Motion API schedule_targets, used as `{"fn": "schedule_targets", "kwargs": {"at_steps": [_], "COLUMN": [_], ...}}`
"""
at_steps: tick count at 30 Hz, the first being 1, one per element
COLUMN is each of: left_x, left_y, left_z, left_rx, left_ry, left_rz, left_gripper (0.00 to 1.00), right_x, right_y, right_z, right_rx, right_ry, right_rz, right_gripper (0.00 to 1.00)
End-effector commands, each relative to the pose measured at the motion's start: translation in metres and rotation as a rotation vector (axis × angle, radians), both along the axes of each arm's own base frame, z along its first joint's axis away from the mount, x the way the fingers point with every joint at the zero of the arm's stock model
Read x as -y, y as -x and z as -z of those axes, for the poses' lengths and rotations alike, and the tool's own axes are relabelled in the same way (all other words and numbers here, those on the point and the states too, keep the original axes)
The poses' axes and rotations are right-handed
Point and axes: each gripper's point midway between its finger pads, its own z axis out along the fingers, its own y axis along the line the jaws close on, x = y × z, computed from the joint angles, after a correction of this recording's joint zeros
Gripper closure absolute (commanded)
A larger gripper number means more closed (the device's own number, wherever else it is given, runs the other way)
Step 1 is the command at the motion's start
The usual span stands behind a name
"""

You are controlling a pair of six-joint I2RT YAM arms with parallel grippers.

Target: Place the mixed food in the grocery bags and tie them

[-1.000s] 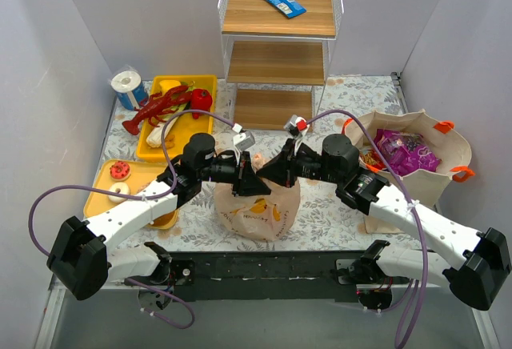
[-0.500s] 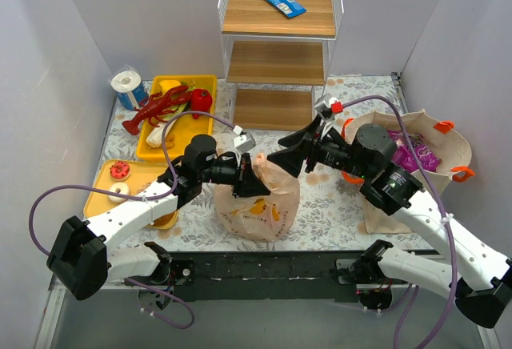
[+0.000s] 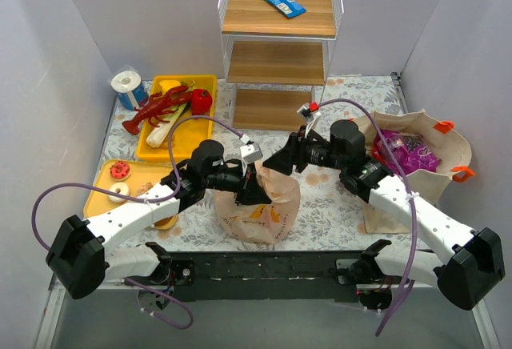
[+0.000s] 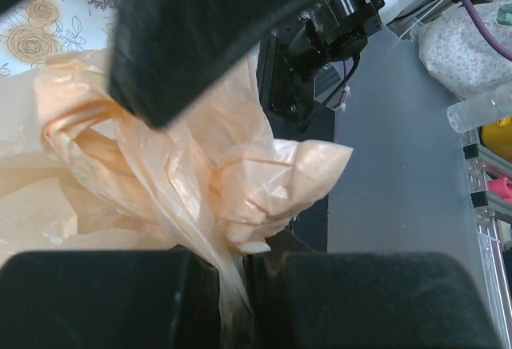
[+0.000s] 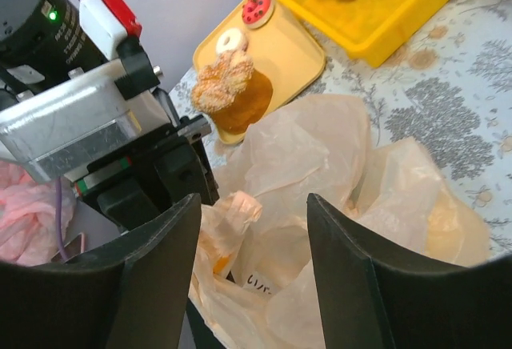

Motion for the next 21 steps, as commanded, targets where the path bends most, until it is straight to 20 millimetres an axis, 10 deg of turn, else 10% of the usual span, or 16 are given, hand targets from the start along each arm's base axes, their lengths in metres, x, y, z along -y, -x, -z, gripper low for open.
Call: {"fn": "schedule_targets", "kwargs": {"at_steps": [1,10,16,21], "left_x": [0.001,0.002,0.001,-0.001], "left_y": [-0.003,-0.002,-0.005,-0.008], "left_z": [-0.014,-0.013,-0.013,-0.021], "left_rx": [0.054,0.051,0.049,0.057], "left_ry": [0.015,0.014,0.003,0.000], "left_rz": [-0.002,0.004,-0.017,-0.043], "left_gripper": [1.00,1.00,0.98,0.47], "right_x": [-0.009,-0.025,-0.024,-0.020], "right_y": [0.015,0.038,0.038,0.032], "right_z": [-0.015,0.001,-0.005,-0.005], "right_rx": [0.025,-0.021,0.004,0.010], "right_ry": [-0.100,-0.138,-0.150,-0.116], "right_rz": [-0.089,-0.195,-0.188,-0.140], "right_gripper": [0.37,0.40,0.85,0.99]}}
